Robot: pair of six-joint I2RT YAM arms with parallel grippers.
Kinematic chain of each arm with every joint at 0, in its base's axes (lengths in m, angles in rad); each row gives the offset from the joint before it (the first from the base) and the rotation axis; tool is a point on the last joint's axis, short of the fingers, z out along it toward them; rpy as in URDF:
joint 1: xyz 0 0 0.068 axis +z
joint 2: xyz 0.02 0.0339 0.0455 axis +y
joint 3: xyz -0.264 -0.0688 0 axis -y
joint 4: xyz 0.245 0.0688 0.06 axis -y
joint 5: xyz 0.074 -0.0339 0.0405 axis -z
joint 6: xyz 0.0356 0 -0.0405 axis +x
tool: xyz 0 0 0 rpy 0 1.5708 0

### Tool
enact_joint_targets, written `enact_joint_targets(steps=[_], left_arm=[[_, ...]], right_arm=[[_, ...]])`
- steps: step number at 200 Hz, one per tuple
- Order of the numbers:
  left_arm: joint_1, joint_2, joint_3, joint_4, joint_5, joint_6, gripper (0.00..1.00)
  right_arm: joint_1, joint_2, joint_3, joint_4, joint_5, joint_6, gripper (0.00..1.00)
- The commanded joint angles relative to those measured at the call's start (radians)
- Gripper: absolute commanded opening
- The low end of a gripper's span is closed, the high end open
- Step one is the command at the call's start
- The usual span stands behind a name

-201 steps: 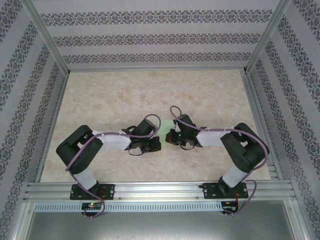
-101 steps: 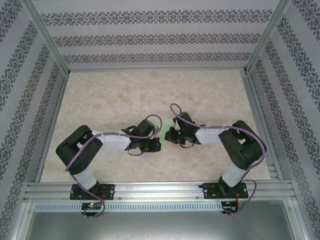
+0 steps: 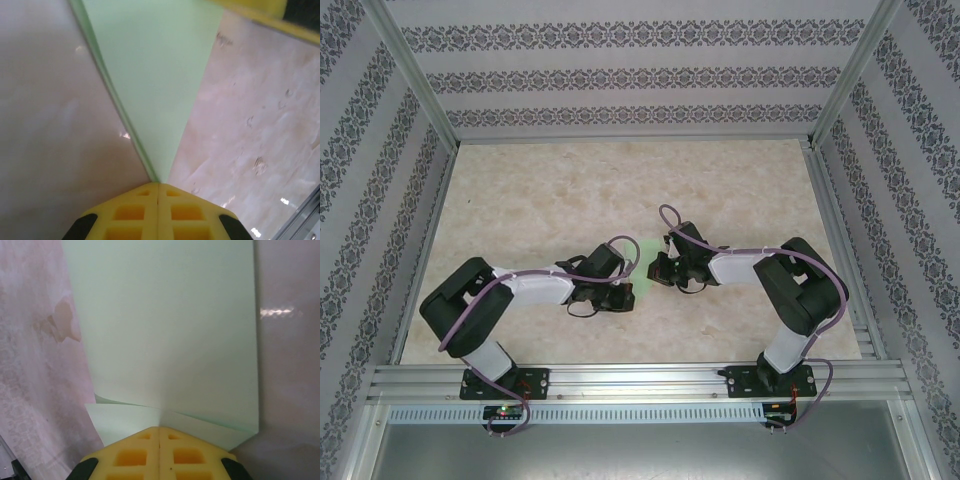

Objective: Fold a paper plane with a square sheet of paper (pick it up from the middle)
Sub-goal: Fold the paper at the center of the table, then fourth fold the wing at the center of the table.

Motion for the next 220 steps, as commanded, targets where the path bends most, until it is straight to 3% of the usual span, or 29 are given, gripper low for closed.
enact_joint_targets(steps=[1, 56, 87, 130, 142, 220], left_arm=[[-0.013, -0.062, 0.028, -0.107, -0.020, 0.037, 0.00], [-0.014, -0.050, 0.089, 0.003, -0.111, -0.023, 0.00], [-0.009, 0.028, 0.156, -0.018, -0.190, -0.034, 0.00], [-0.010, 0.075, 0.207, -0.002, -0.211, -0.035, 0.00], [-0.010, 0.087, 0.216, -0.016, -0.233, -0.034, 0.00], [-0.004, 0.139, 0.236, -0.076, -0.346, -0.027, 0.00]], right_arm=[[-0.019, 0.051, -0.025, -0.088, 0.122, 0.016, 0.00], [-0.017, -0.050, -0.024, -0.022, 0.071, 0.058, 0.01], [-0.019, -0.171, -0.030, -0.023, 0.086, 0.081, 0.23], [-0.052, -0.328, -0.058, -0.156, 0.228, 0.069, 0.55], [-0.067, -0.351, -0.071, -0.170, 0.240, 0.064, 0.60], [-0.084, -0.255, -0.075, -0.083, 0.139, 0.068, 0.60]])
